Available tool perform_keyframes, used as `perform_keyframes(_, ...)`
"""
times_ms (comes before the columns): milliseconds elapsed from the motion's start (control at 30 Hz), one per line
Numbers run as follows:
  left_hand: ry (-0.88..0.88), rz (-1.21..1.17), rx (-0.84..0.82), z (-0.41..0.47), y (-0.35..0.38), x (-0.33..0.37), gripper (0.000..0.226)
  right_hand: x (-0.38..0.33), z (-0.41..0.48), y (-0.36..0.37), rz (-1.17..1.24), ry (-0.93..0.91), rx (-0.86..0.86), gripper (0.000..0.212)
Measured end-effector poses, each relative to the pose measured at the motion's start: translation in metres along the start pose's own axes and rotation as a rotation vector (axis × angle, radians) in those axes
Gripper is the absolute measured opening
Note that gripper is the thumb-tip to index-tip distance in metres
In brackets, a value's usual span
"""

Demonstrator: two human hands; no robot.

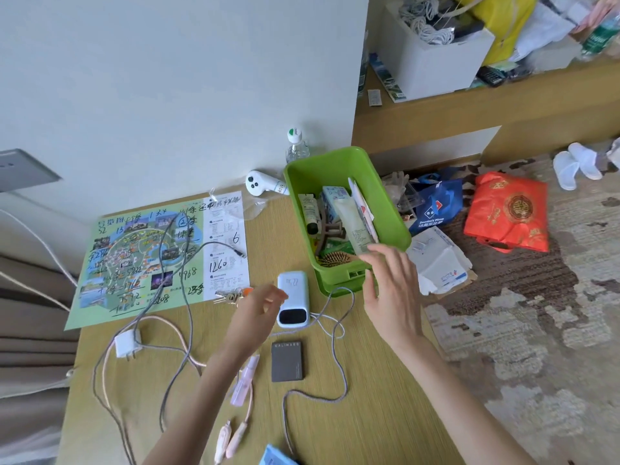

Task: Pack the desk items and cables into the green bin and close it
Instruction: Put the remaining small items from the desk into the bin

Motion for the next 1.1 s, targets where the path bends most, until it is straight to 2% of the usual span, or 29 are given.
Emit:
perform_keyframes(67,-0.024,0.143,-0.04,-0.025,0.014,-0.023,0.017,-0.015,-0.026,0.009,0.05,-0.054,-0.043,0.03)
perform_keyframes(167,-0.073,0.268,-0.037,-0.057,0.038,-0.048,0.008,-0.034,-0.065,0.029,0.149,-0.106,-0.214,0.029)
perform_keyframes(200,-0.11,0.313,-0.036,-0.066,0.046,-0.052,0.014,-0.039,-0.077,0.037,0.166,-0.114,-0.286,0.028)
perform_keyframes(333,-0.242,0.488,-0.029,-0.078,0.075,-0.054,0.057,-0.047,-0.121,0.058,0.119,-0.148,-0.534,0.022)
perform_keyframes(500,-0.261,0.493,0.085,-0.074,0.082,-0.051,0.068,-0.043,-0.152,0.066,0.062,-0.145,-0.669,0.013)
perform_keyframes(633,-0.336,0.398,0.102,-0.071,0.081,-0.052,0.073,-0.039,-0.162,0.067,0.032,-0.145,-0.74,0.003)
perform_keyframes(767,-0.436,0.311,0.015,-0.065,0.082,-0.054,0.086,-0.038,-0.172,0.064,-0.008,-0.137,-0.748,0.02)
perform_keyframes(867,-0.477,0.297,-0.095,-0.061,0.082,-0.059,0.094,-0.037,-0.179,0.063,-0.031,-0.108,-0.736,0.014)
perform_keyframes(933,-0.45,0.308,-0.154,-0.059,0.082,-0.063,0.087,-0.037,-0.182,0.063,-0.041,-0.1,-0.737,0.012)
perform_keyframes(1100,-0.32,0.217,-0.216,-0.063,0.073,-0.064,0.035,-0.047,-0.192,0.057,-0.038,-0.085,-0.712,0.01)
Point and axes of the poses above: each hand's wrist, its own z-axis towards the middle knuckle, its own y-axis out of the palm, x = y × z, the point moved 3 cm from there along z, towards the middle knuckle, and after that the axes turned 1 degree about y, right-handed, at the moved point
